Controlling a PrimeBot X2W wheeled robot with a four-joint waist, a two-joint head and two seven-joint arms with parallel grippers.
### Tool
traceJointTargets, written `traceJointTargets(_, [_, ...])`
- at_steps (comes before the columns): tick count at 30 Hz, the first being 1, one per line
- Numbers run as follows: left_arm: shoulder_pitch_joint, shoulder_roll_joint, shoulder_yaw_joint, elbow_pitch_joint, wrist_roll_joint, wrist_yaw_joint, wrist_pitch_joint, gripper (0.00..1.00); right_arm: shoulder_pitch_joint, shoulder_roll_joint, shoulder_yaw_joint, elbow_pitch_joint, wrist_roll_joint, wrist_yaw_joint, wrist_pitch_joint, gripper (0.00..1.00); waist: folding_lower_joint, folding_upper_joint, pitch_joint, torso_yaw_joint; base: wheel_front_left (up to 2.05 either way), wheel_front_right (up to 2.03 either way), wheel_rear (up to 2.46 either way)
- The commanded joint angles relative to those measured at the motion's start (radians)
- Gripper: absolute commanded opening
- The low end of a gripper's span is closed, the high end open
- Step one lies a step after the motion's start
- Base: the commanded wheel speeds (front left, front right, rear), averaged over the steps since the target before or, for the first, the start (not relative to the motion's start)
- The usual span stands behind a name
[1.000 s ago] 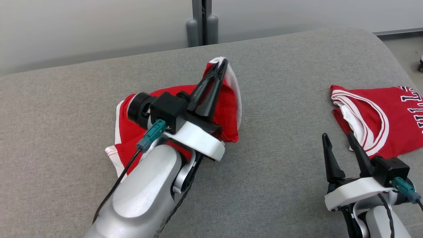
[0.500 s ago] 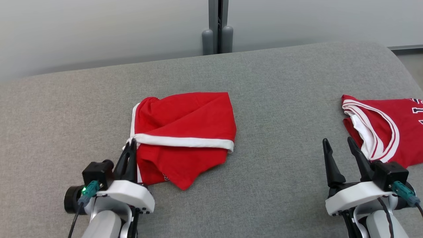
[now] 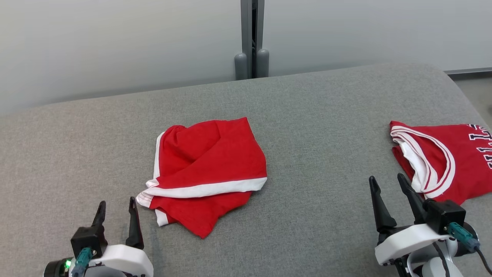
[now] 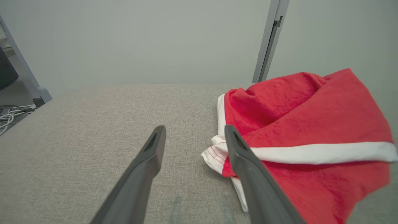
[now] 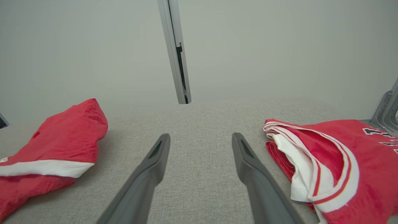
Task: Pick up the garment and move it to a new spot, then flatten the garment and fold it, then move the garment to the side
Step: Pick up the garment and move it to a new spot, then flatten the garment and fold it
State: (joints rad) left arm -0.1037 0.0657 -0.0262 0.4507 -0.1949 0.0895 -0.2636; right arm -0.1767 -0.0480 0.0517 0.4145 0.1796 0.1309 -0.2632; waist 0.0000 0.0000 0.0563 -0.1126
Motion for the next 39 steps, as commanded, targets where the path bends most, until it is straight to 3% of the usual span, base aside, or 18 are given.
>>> traceJointTargets(1, [0.017, -0.001, 0.007, -0.009, 0.012, 0.005, -0.001, 1.00, 0.013, -0.006, 0.000, 0.002, -0.002, 0.000, -0.002, 1.00, 0.0000, 0.0000, -0.013, -0.001, 0.00, 0.00, 0.00])
traceJointTargets(8, [0.093, -0.011, 0.032, -0.061, 0.067, 0.000, -0.001, 1.00, 0.042, -0.005, -0.004, -0.001, -0.003, 0.000, -0.002, 1.00, 0.0000, 0.0000, -0.044, 0.013, 0.00, 0.00, 0.00])
traceJointTargets(17, [0.111, -0.013, 0.022, -0.076, 0.051, 0.001, -0.001, 1.00, 0.058, -0.006, 0.009, 0.012, 0.001, 0.000, -0.002, 1.00, 0.0000, 0.0000, -0.055, 0.052, 0.00, 0.00, 0.00])
traceJointTargets(26, [0.069, -0.012, -0.038, -0.085, 0.033, -0.005, -0.001, 1.00, -0.007, -0.006, 0.100, 0.100, -0.004, 0.000, -0.002, 1.00, 0.0000, 0.0000, 0.022, 0.163, 0.00, 0.00, 0.00])
traceJointTargets(36, [0.031, -0.013, -0.080, -0.107, 0.036, -0.013, -0.001, 1.00, -0.115, -0.006, 0.199, 0.187, 0.303, 0.000, -0.002, 1.00, 0.0000, 0.0000, 0.081, 0.297, 0.00, 0.00, 0.00])
traceJointTargets(39, [0.021, -0.013, -0.086, -0.111, 0.032, -0.016, -0.001, 1.00, -0.146, -0.007, 0.211, 0.204, 0.327, 0.000, -0.002, 1.00, 0.0000, 0.0000, 0.090, 0.316, 0.00, 0.00, 0.00])
